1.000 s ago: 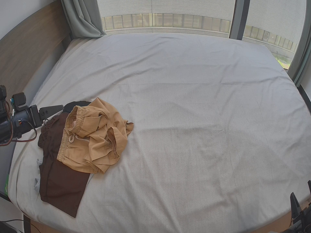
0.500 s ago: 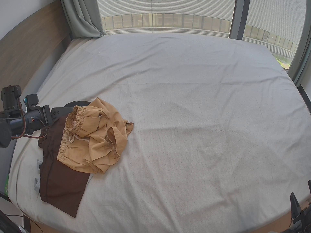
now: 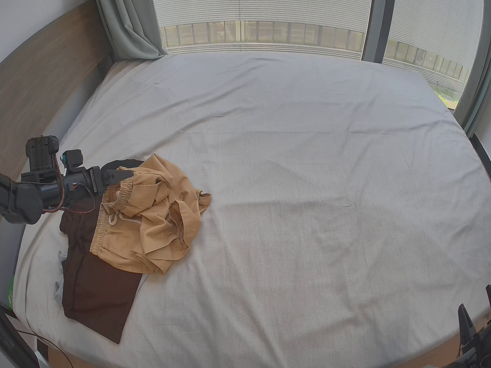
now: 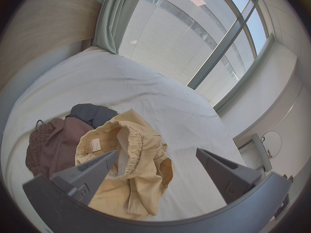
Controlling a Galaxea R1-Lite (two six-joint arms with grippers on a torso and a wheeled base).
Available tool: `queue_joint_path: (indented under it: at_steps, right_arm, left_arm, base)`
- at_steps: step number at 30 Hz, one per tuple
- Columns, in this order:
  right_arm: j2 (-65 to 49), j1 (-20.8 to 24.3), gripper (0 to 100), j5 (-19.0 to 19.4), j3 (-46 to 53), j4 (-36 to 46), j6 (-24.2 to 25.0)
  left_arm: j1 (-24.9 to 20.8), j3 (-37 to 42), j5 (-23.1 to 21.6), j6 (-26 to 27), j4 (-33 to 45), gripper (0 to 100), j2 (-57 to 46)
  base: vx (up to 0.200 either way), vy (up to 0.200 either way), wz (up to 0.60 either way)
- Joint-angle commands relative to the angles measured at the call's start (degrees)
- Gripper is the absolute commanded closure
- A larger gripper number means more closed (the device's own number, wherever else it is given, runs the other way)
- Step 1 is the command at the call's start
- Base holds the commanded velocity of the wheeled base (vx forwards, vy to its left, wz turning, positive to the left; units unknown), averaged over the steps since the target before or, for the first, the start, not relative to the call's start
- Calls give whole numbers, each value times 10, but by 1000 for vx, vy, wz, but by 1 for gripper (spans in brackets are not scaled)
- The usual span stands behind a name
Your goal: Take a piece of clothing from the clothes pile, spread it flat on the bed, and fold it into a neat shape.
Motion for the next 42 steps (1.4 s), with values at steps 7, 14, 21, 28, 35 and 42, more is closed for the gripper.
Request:
queue_joint_path:
  at_steps: [7,14,21,28,35,42]
  right_arm:
    - [-9,0,0,0,9,0,0]
    - [-9,0,0,0,9,0,0]
    - [-9,0,0,0,9,0,0]
    - [-9,0,0,1,9,0,0]
    - [-9,0,0,0,9,0,0]
    - [-9,0,0,0,9,0,0]
  left_arm:
    - [-23,-26,-3,0,-34,0,74]
    - [-46,-44,-3,-1,-48,0,93]
    - [-50,-58,-1,-3,-77,0,120]
    - [-50,-62,0,-4,-79,0,125]
    - [-47,-63,4,-1,-79,100,125]
    - [-45,-59,2,1,-79,100,122]
  base:
    - [0,0,0]
    - [0,0,0]
    - [0,0,0]
    - [0,0,0]
    - [0,0,0]
    - [0,0,0]
